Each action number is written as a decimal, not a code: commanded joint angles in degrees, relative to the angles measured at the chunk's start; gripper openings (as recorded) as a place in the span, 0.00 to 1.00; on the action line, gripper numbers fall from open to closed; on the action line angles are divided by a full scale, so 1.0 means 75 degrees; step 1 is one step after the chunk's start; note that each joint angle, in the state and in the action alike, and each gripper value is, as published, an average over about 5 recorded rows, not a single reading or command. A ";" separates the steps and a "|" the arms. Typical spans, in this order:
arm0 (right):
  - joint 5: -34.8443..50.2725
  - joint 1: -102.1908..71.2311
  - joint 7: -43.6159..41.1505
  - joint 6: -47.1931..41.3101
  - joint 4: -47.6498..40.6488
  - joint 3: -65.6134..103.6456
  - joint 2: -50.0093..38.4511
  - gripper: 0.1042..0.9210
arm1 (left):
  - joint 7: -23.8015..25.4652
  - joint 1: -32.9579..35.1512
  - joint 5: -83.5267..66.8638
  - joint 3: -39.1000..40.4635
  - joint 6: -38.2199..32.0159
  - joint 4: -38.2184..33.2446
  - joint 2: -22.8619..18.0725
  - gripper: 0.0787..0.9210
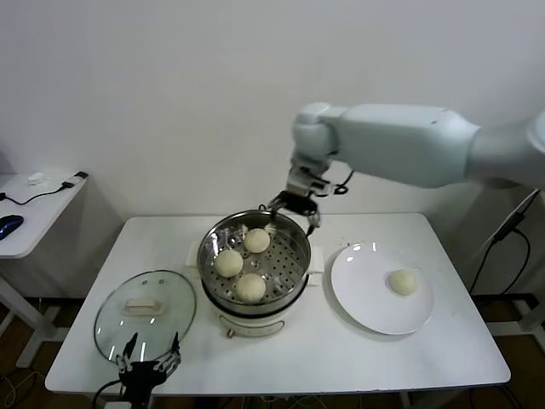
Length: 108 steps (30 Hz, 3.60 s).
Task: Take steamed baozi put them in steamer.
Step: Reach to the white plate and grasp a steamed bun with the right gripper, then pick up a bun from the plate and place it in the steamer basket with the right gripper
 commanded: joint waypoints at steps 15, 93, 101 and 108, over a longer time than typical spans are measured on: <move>-0.0938 -0.3364 0.0394 -0.3100 -0.1083 0.1068 -0.3928 0.88 | 0.0069 0.0052 0.0102 -0.0025 0.0060 -0.0056 -0.0141 0.88; 0.3724 -0.1279 0.3239 -0.6196 0.1171 -0.0591 0.1000 0.62 | 0.0126 0.0204 0.0158 0.0121 0.0167 -0.0433 -0.0058 0.88; 0.3458 -0.1634 0.3235 -0.6121 0.0851 -0.0469 0.0959 0.62 | 0.0142 0.0199 0.0155 0.0112 0.0183 -0.0427 -0.0071 0.88; 0.3598 -0.1582 0.2968 -0.5590 0.0687 -0.0181 0.0944 0.72 | 0.0146 0.0186 0.0150 0.0116 0.0191 -0.0417 -0.0079 0.88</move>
